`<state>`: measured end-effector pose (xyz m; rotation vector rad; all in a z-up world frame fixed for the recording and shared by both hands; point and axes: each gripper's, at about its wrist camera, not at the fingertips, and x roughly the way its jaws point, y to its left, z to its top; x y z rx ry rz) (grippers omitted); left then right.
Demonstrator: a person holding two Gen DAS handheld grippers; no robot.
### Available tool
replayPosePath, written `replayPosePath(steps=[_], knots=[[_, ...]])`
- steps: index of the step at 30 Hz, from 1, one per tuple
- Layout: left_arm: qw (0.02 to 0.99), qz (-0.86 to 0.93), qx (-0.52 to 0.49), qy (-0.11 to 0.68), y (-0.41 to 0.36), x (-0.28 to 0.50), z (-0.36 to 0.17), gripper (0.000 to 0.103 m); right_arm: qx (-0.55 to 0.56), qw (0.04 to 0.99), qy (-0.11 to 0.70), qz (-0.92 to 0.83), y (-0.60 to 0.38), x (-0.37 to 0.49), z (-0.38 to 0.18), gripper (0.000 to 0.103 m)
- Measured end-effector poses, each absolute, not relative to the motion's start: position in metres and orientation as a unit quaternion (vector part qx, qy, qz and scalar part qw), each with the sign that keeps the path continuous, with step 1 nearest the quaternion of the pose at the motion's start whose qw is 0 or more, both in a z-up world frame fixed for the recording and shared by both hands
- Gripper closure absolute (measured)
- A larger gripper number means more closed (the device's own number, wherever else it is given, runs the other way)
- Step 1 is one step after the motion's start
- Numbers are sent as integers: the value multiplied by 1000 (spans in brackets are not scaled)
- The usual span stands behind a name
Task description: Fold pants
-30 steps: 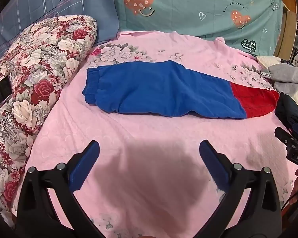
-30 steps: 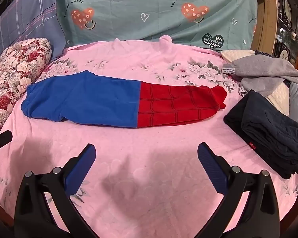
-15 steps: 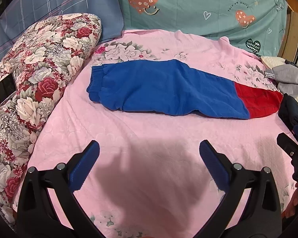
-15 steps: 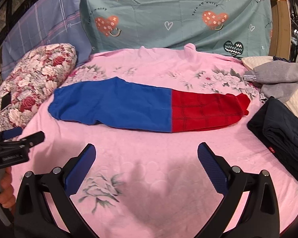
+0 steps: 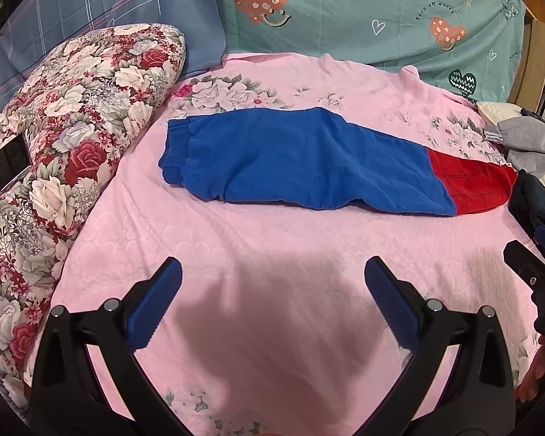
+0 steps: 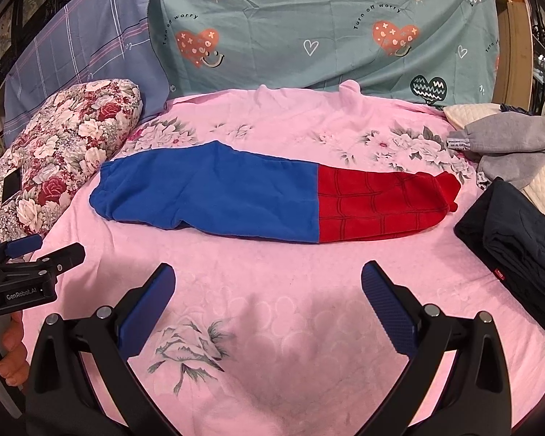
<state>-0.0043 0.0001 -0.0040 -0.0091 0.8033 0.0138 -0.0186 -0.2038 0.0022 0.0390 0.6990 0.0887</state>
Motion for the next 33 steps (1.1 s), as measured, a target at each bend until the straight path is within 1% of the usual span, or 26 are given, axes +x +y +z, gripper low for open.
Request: replayPosePath(steps=[33], knots=[[922, 9, -8, 387, 3, -6, -5, 2, 26, 936, 349, 35, -211, -16, -2, 1]])
